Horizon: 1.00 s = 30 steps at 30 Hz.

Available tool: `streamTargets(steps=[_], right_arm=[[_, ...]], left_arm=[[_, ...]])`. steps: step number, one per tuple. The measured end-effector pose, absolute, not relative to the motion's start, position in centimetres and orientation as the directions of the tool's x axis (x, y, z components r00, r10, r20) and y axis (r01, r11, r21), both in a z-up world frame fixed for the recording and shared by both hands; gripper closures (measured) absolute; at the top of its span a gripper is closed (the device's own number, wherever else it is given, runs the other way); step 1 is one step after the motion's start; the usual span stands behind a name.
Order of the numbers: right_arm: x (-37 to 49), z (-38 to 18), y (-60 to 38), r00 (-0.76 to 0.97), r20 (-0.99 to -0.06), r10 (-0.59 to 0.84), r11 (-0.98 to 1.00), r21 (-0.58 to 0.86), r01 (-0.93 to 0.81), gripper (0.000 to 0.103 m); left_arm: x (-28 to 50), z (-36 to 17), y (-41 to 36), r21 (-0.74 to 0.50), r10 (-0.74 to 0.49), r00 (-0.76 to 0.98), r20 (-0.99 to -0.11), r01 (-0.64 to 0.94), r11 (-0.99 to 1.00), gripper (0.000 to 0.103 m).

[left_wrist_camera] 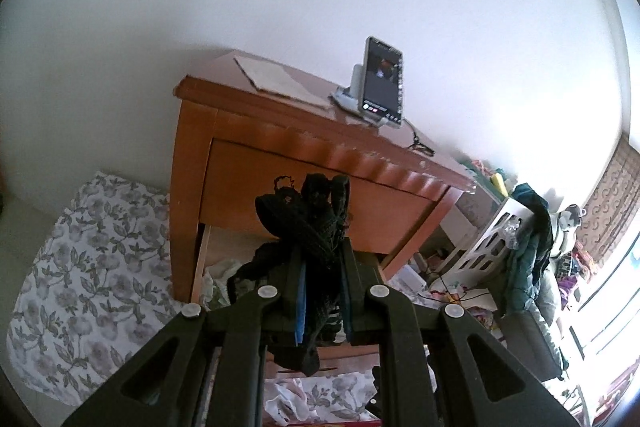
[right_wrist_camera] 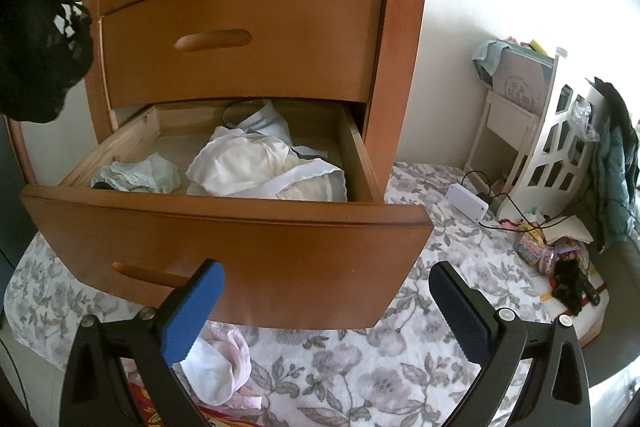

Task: Take underwear out of drawer
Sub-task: 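Lift the black lace garment out of the drawer with the left tool, then carry the black lace garment down toward the red cloth with the left tool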

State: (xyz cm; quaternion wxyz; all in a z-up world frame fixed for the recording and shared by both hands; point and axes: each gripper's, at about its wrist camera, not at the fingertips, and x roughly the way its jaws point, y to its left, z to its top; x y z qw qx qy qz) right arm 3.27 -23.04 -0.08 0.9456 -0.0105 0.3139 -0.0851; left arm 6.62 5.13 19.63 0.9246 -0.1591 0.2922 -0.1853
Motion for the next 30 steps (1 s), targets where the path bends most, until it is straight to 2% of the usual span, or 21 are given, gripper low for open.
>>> streamTargets(steps=[12, 23, 30], right_arm=[[2.9, 0.2, -23.2, 0.804, -0.571, -0.165, 0.986, -0.063, 0.158, 0.0], [2.6, 0.4, -23.2, 0.813, -0.558, -0.164, 0.986, -0.058, 0.159, 0.0], [2.6, 0.4, -23.2, 0.815, -0.557, -0.161, 0.986, -0.052, 0.159, 0.0]], left_arm=[[2.8, 21.5, 5.0, -0.377, -0.436, 0.802, -0.409, 0.286, 0.881, 0.089], [-0.5, 19.3, 4.6, -0.376, -0.438, 0.82, -0.368, 0.299, 0.877, 0.089], [-1.4, 16.5, 4.2, -0.406, -0.447, 0.811, -0.379, 0.288, 0.867, 0.089]])
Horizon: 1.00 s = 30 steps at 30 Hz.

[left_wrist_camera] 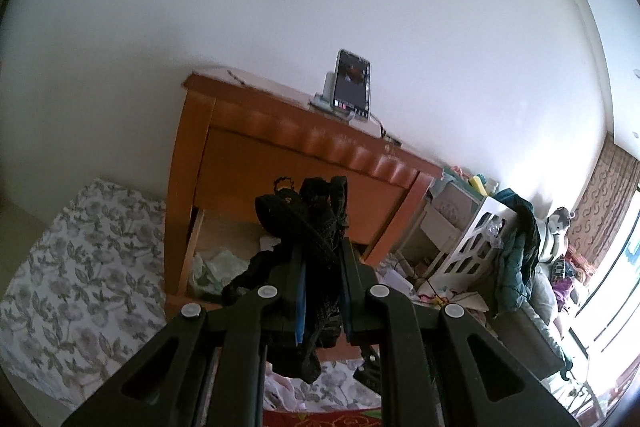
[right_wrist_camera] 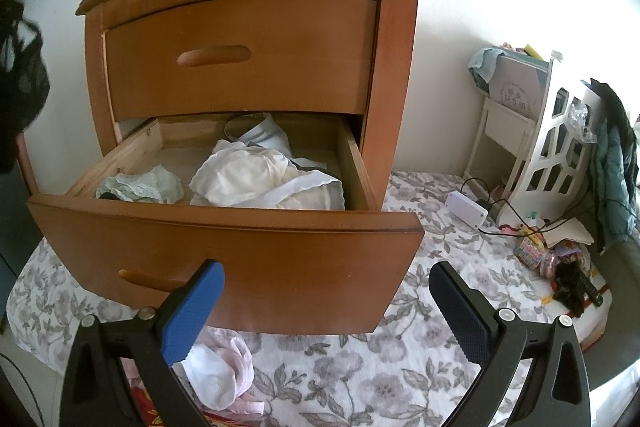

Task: Take underwear out of drawer
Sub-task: 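Carry the black lace garment down toward the red cloth with the left tool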

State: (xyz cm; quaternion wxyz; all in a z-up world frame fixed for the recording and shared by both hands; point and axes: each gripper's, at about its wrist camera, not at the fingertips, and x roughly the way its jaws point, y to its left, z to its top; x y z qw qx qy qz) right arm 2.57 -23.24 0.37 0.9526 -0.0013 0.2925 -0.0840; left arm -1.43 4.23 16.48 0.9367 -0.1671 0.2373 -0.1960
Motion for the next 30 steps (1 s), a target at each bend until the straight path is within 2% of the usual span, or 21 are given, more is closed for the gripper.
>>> streamTargets(steps=[17, 30], right_arm=[[2.6, 0.4, -23.2, 0.811, -0.562, -0.164, 0.986, -0.062, 0.157, 0.0], [2.7, 0.3, -23.2, 0.808, -0.566, -0.165, 0.986, -0.067, 0.155, 0.0]], left_arm=[[-0.6, 9.7, 4.3, -0.478, -0.468, 0.739, -0.485, 0.225, 0.849, 0.089], [0.3, 7.0, 3.4, -0.486, -0.485, 0.681, -0.549, 0.212, 0.848, 0.089]])
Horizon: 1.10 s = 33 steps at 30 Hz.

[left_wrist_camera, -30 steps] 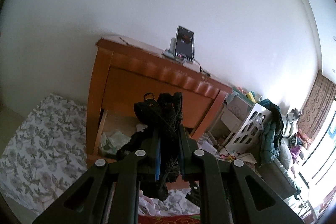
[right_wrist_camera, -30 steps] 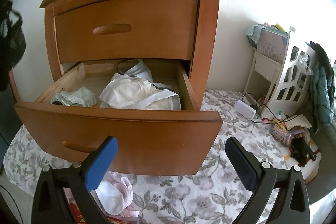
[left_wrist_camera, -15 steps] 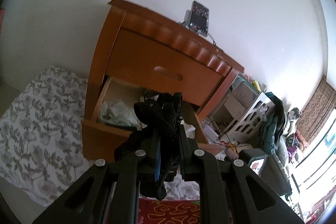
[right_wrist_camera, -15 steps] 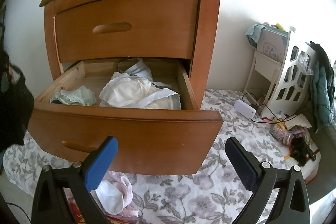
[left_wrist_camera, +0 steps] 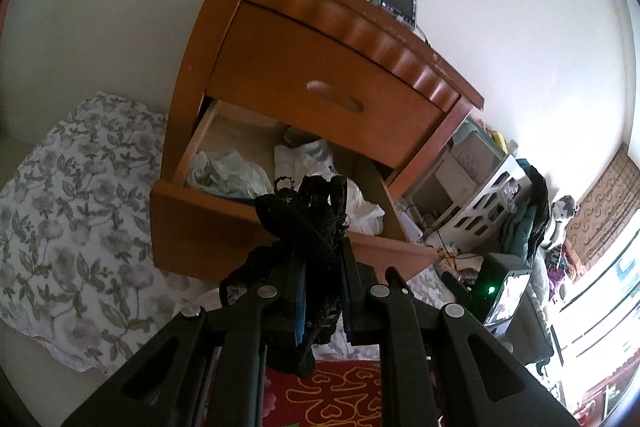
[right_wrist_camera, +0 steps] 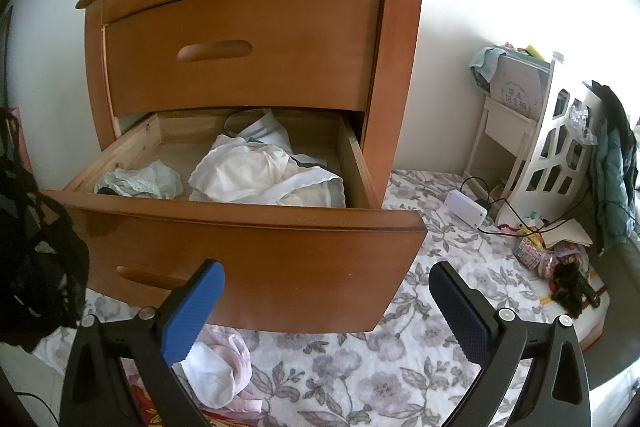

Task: Take underwear out of drawer
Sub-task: 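Carry the black lace garment down toward the red cloth with the left tool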

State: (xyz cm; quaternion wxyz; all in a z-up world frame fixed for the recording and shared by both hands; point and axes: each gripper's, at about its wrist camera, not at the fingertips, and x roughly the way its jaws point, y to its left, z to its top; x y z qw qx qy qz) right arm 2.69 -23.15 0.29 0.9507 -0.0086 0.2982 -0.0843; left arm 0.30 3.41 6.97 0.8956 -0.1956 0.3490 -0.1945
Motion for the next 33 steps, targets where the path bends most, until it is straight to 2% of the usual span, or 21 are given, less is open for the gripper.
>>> streamTargets(steps=[25, 33], right_arm=[[2.8, 0.2, -23.1, 0.803, -0.573, -0.165, 0.986, -0.07, 0.153, 0.0], [2.9, 0.0, -23.0, 0.8, -0.578, -0.162, 0.986, -0.069, 0.151, 0.0]], left_arm=[[3.0, 0.5, -0.4, -0.487, -0.521, 0.515, -0.681, 0.214, 0.847, 0.089], [3.6, -0.5, -2.2, -0.534, -0.588, 0.487, -0.645, 0.263, 0.804, 0.089]])
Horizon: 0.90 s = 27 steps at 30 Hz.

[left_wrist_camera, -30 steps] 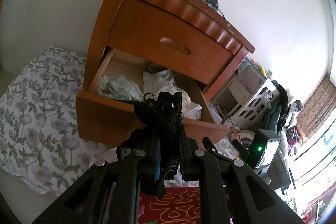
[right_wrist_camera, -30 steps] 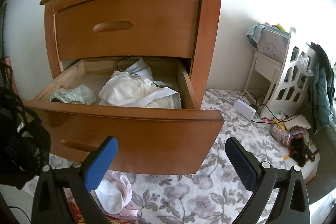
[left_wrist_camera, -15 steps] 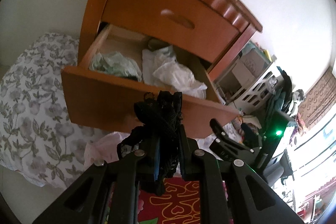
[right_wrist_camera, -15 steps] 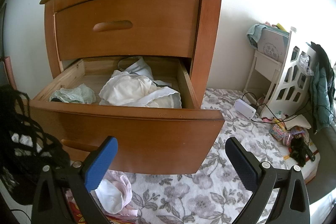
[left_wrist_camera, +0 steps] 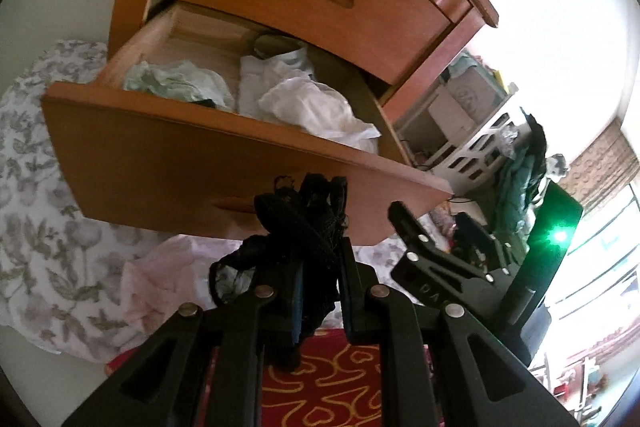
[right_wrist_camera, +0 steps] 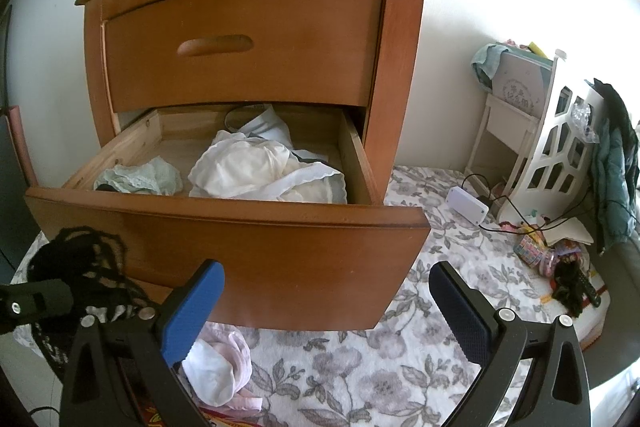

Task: Take underwear out of drawer
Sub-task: 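Carry the black lace garment down toward the red cloth with the left tool, then lower the black lace garment beside the white sock and open the left tool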

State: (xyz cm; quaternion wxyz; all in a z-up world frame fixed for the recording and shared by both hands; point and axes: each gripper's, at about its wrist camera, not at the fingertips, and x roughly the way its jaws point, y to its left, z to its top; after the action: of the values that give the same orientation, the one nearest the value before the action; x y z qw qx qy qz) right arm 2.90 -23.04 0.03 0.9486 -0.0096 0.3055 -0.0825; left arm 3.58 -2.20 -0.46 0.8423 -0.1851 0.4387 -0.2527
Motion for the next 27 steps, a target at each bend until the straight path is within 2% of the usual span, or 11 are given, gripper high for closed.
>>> streamTargets(steps=[5, 15, 27], right_arm=[[3.0, 0.0, -23.1, 0.798, -0.581, -0.161, 0.986, -0.067, 0.151, 0.0], [3.0, 0.0, -23.1, 0.796, -0.585, -0.159, 0.987, -0.064, 0.15, 0.0], [3.0, 0.0, -23.1, 0.796, -0.585, -0.159, 0.987, -0.064, 0.15, 0.0]], left_arm=[[4.0, -0.8, -2.7, -0.517, -0.576, 0.496, -0.65, 0.267, 0.813, 0.089], [5.5, -5.8, -2.8, -0.455, -0.475, 0.377, -0.795, 0.146, 0.878, 0.089], [5.7, -9.0, -3.1, -0.402, -0.414, 0.302, -0.859, 0.105, 0.91, 0.085]])
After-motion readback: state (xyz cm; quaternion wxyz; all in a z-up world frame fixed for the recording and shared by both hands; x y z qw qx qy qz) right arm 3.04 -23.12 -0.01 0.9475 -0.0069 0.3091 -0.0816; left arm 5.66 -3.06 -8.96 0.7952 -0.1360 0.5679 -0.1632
